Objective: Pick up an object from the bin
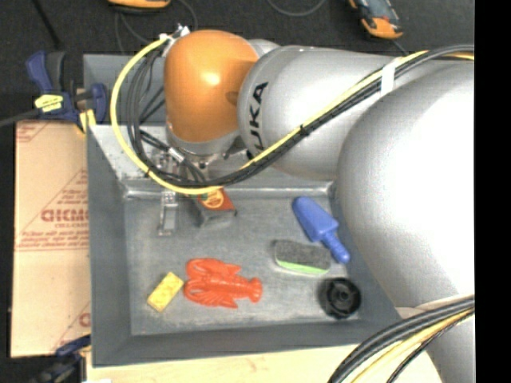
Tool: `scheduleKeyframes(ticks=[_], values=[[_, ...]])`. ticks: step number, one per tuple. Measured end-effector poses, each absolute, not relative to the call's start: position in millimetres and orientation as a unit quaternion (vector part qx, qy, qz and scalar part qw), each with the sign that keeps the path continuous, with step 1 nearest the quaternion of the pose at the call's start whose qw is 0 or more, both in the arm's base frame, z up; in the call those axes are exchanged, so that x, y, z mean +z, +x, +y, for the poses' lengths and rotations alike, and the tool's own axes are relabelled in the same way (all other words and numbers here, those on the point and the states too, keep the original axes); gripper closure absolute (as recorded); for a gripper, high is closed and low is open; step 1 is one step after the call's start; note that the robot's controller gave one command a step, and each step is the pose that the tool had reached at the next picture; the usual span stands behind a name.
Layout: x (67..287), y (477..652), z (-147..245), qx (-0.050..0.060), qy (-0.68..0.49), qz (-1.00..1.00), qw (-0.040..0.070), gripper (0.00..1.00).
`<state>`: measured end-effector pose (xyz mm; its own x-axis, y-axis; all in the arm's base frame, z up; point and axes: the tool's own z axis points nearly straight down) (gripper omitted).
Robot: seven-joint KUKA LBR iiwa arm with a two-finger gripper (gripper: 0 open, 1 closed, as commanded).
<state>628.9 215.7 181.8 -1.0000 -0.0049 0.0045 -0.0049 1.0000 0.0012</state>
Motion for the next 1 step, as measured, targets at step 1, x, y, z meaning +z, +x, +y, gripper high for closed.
scheduleKeyframes(ticks=[1], values=[[187.4, 630.6, 214.7, -0.001, 0.0, -1.0, -0.002, 0.0]])
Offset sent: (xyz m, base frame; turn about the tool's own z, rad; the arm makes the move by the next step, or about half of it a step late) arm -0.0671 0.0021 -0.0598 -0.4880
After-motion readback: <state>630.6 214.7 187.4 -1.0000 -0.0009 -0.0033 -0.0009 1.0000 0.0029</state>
